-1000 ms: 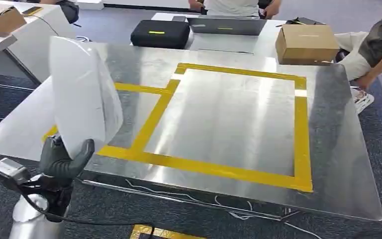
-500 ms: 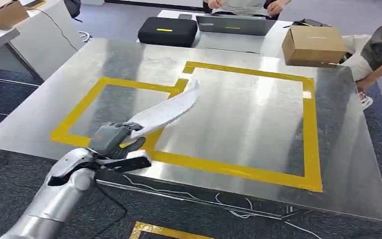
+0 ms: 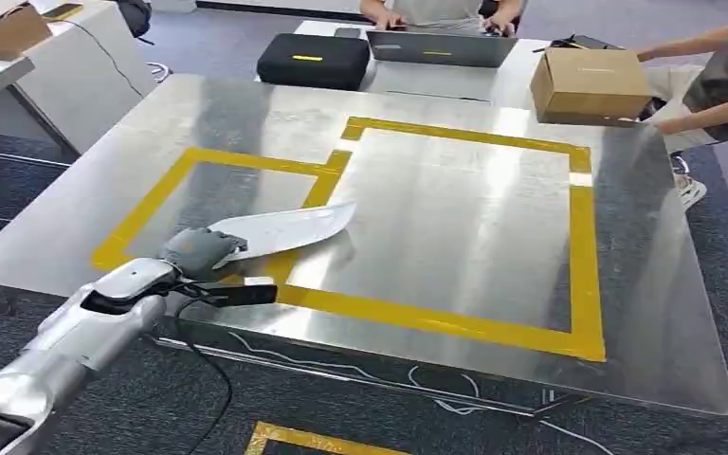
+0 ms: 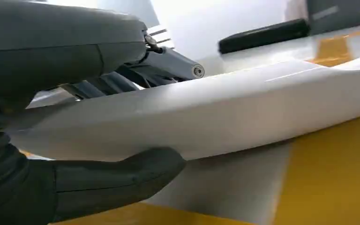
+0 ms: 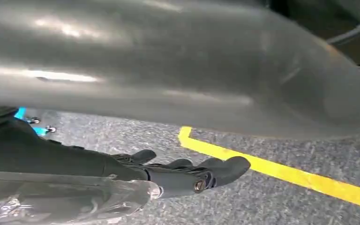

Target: Take the parts from the cabinet and place them on the table.

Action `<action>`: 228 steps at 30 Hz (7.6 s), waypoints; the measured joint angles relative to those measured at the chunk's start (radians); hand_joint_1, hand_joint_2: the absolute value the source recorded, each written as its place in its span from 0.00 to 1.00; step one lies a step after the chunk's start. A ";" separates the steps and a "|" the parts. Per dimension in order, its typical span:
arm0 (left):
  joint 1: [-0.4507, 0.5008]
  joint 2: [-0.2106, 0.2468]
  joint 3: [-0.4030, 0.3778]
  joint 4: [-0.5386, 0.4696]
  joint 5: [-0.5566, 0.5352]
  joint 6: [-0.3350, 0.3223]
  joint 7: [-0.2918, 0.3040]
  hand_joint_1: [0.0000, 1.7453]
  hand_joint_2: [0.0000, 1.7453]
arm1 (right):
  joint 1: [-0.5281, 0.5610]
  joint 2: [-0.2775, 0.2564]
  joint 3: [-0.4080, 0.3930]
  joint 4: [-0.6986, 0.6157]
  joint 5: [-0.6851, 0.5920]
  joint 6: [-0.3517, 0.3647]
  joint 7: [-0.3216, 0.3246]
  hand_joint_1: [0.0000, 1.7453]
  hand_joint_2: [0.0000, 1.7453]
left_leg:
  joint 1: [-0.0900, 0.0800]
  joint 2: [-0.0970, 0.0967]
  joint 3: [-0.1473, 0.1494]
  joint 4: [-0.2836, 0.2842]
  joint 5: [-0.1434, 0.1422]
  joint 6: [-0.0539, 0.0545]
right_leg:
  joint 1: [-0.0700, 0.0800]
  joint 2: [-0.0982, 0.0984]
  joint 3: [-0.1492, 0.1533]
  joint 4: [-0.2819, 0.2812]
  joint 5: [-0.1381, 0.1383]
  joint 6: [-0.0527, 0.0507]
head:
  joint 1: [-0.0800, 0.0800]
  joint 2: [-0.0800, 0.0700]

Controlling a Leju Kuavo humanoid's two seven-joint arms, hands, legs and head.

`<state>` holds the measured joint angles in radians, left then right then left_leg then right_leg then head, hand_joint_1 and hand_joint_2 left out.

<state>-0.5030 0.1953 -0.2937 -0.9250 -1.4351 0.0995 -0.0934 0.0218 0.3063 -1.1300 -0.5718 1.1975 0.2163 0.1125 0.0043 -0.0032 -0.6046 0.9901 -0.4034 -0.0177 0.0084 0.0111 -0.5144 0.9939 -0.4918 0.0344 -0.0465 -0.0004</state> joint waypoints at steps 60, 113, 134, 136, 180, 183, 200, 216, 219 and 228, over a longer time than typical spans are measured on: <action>-0.033 -0.027 0.113 -0.019 0.005 -0.104 -0.025 1.00 1.00 | -0.038 0.007 -0.126 0.002 0.213 0.027 -0.020 0.00 0.00 | 0.002 0.000 -0.004 -0.001 0.004 -0.005 | 0.001 0.000 -0.007 0.006 0.001 -0.007 | 0.000 0.000; -0.103 0.005 0.134 -0.045 0.004 -0.165 0.007 0.00 0.00 | -0.045 0.006 -0.169 0.001 0.288 0.027 -0.008 0.00 0.00 | 0.002 0.000 -0.005 -0.001 0.005 -0.005 | 0.002 -0.001 -0.011 0.006 0.001 -0.007 | 0.000 0.000; -0.049 -0.142 0.516 -0.477 0.772 -0.299 -0.056 0.00 0.00 | -0.050 0.011 -0.202 -0.015 0.307 0.066 -0.035 0.00 0.00 | 0.002 0.001 -0.007 -0.001 0.005 -0.005 | 0.002 0.000 -0.010 0.006 0.001 -0.007 | 0.000 0.000; -0.044 -0.144 0.572 -0.497 0.835 -0.289 -0.073 0.00 0.00 | -0.050 0.013 -0.203 -0.020 0.307 0.069 -0.040 0.00 0.00 | 0.002 0.001 -0.007 -0.001 0.005 -0.005 | 0.002 0.000 -0.010 0.006 0.001 -0.007 | 0.000 0.000; 0.162 0.047 1.511 -0.523 1.205 -0.339 -0.409 0.00 0.00 | -0.051 0.020 -0.256 0.015 0.066 -0.071 0.039 0.00 0.00 | 0.002 0.001 -0.008 -0.002 0.004 -0.007 | 0.004 0.000 -0.017 0.007 -0.002 -0.012 | 0.000 0.000; 0.195 0.050 1.553 -0.510 1.204 -0.292 -0.468 0.00 0.00 | -0.049 0.020 -0.255 0.028 0.027 -0.106 0.048 0.00 0.00 | 0.003 0.002 -0.008 -0.002 0.003 -0.007 | 0.003 0.000 -0.018 0.007 -0.002 -0.012 | 0.000 0.000; 0.456 -0.112 1.558 -0.361 0.945 0.046 -0.462 0.00 0.00 | 0.084 0.010 0.258 -0.056 -0.700 -0.326 0.236 0.00 0.00 | 0.001 0.002 -0.008 -0.002 0.001 -0.007 | 0.001 0.000 -0.018 0.006 -0.004 -0.013 | 0.000 0.000; 0.527 -0.347 1.543 0.092 0.177 -0.155 -0.180 0.00 0.00 | 0.202 0.013 0.590 -0.263 -0.608 -0.262 0.171 0.00 0.00 | -0.002 0.001 -0.008 -0.001 -0.001 -0.005 | -0.001 -0.001 -0.017 0.004 -0.003 -0.009 | 0.001 0.000; 0.517 -0.378 1.533 0.226 0.082 -0.195 -0.198 0.00 0.00 | 0.201 0.014 0.582 -0.265 -0.608 -0.222 0.194 0.00 0.00 | -0.005 0.001 -0.007 -0.001 -0.002 -0.002 | -0.005 0.000 -0.017 0.004 -0.002 -0.005 | 0.000 0.000; 0.503 -0.331 1.361 0.534 -0.092 -0.163 -0.178 0.00 0.00 | 0.169 0.014 0.421 -0.204 -0.386 -0.108 0.152 0.00 0.00 | -0.014 0.001 -0.007 0.003 -0.008 0.012 | -0.013 -0.001 -0.014 0.003 -0.005 0.006 | 0.000 0.000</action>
<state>0.0000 -0.1358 1.0673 -0.3909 -1.5275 -0.0632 -0.2718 0.1906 0.3204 -0.7089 -0.7763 0.8115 0.1080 0.2647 -0.0093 -0.0021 -0.6116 0.9931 -0.4116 -0.0061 -0.0051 0.0102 -0.5283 0.9970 -0.4969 0.0402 -0.0465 -0.0004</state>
